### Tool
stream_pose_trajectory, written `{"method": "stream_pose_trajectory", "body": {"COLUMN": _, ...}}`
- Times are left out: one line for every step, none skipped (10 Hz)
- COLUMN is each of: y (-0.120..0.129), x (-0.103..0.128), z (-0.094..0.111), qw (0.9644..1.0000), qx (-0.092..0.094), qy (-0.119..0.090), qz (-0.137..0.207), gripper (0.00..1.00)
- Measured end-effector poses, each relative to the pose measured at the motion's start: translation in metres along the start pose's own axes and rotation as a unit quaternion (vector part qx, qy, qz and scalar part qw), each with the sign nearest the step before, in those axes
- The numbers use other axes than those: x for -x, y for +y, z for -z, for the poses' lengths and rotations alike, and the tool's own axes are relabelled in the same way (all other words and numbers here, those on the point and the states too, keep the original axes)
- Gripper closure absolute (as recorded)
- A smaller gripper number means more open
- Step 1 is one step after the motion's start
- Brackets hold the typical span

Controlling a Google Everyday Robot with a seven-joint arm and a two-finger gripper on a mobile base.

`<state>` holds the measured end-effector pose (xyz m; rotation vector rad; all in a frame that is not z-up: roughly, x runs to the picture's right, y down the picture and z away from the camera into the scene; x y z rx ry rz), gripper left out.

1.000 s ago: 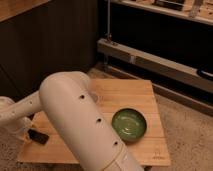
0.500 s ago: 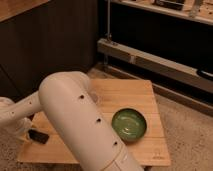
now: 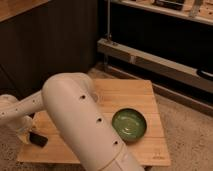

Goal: Place the eraser in the ceramic cup

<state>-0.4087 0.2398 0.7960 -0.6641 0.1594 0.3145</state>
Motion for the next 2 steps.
{"method": "stream_pose_trajectory", "body": {"y": 0.0006, "x": 0.0005, "z": 0.0013, "qw": 1.0000, "qx": 0.000, "qy": -0.001, "qz": 0.001, "gripper": 1.00}}
{"method": "stream_pose_trajectory", "body": {"y": 0.0003, "x": 0.0006, "z": 0.0019, "qw": 1.0000, "qx": -0.001, "qy": -0.001, "qz": 0.001, "gripper": 1.00}}
